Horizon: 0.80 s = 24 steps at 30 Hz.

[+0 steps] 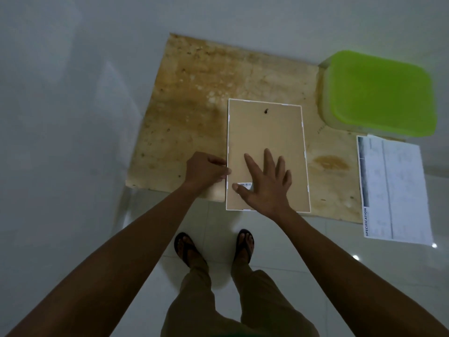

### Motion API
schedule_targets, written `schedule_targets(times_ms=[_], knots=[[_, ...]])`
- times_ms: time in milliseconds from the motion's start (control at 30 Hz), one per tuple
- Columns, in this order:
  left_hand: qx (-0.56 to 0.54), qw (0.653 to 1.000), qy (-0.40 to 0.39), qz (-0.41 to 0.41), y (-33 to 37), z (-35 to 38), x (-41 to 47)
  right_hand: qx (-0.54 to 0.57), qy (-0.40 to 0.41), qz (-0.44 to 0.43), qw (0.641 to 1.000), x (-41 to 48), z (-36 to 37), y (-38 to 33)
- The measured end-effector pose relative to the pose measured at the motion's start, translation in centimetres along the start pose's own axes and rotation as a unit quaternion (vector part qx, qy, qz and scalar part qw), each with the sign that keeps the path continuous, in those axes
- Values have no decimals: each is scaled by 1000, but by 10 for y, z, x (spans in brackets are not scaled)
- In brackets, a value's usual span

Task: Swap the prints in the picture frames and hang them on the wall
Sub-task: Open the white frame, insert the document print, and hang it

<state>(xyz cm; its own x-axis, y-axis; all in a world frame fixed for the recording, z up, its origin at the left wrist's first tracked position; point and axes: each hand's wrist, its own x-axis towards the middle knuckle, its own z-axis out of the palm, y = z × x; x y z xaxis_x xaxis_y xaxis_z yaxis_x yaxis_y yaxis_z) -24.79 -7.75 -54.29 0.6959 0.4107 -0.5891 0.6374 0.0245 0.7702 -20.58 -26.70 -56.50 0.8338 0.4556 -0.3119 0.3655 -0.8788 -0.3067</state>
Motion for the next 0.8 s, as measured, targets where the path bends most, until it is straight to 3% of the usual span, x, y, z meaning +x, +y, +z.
schedule_targets(times_ms=[233, 500, 600, 733, 800], knots=[[94, 995, 10, 6, 13, 4, 5, -34, 3, -20, 999, -3, -3, 4], [19, 998, -45, -44, 14, -1, 11, -13, 69, -10, 997, -26, 13, -35], [66, 997, -33, -26, 16, 0, 14, -15, 92, -9, 996, -24, 16, -34], [134, 991, -10, 12, 20, 1, 21, 66, 120, -28, 990, 2, -5, -9], [135, 990, 7, 31, 26, 3, 27, 83, 152, 2, 985, 28, -22, 7]])
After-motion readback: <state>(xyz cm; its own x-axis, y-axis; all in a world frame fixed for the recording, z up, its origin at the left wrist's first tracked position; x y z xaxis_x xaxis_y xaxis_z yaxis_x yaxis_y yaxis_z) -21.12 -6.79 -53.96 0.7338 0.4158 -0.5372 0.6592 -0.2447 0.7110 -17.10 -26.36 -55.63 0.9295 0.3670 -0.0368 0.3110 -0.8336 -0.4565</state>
